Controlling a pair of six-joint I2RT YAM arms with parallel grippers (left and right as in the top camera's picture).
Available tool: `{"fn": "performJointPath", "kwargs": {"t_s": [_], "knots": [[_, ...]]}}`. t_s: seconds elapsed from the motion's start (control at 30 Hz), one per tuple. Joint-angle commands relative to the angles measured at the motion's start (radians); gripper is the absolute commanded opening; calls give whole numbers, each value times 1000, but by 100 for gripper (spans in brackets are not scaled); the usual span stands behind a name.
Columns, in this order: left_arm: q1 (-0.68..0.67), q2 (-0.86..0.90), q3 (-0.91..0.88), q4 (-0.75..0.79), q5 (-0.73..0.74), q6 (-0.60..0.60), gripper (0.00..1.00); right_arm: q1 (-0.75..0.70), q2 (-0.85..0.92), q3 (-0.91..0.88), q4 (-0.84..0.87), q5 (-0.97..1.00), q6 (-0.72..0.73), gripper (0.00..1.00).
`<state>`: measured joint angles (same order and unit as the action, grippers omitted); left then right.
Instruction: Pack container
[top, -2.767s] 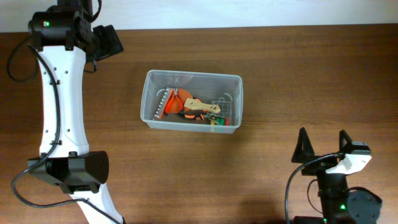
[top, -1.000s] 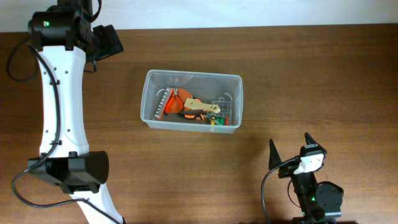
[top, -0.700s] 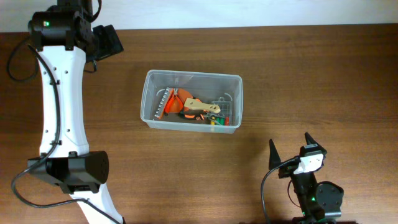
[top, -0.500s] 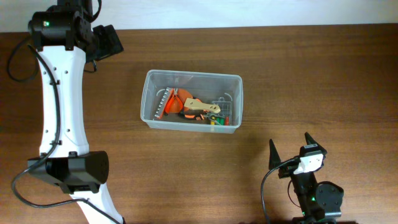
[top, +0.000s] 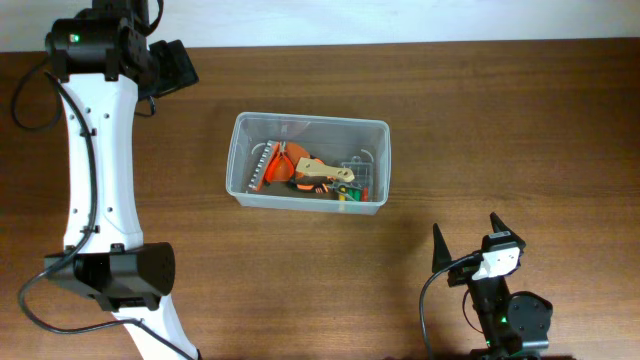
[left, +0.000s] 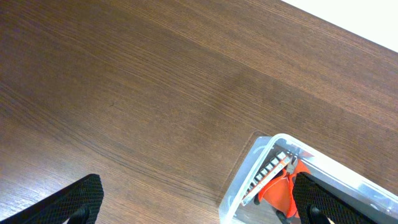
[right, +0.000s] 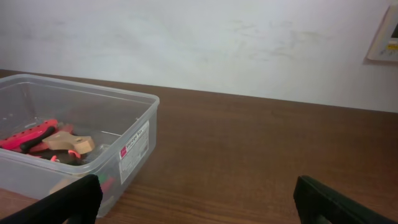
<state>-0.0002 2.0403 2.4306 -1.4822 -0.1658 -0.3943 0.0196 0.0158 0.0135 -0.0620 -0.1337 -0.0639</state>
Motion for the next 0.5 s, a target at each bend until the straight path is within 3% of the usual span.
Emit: {"fn": "performJointPath", "kwargs": {"t_s": [0.0,0.23,0.47], "knots": [[4,-1,-3,-4,-9,-5,99,6,-13,-8,-1,-21,-7,99],[3,-74,-3,8,-68,-5,99,6,-13,-8,-1,-21,-7,99],[3,-307,-3,61,-158,-5,99,6,-13,-8,-1,-21,-7,98]]}}
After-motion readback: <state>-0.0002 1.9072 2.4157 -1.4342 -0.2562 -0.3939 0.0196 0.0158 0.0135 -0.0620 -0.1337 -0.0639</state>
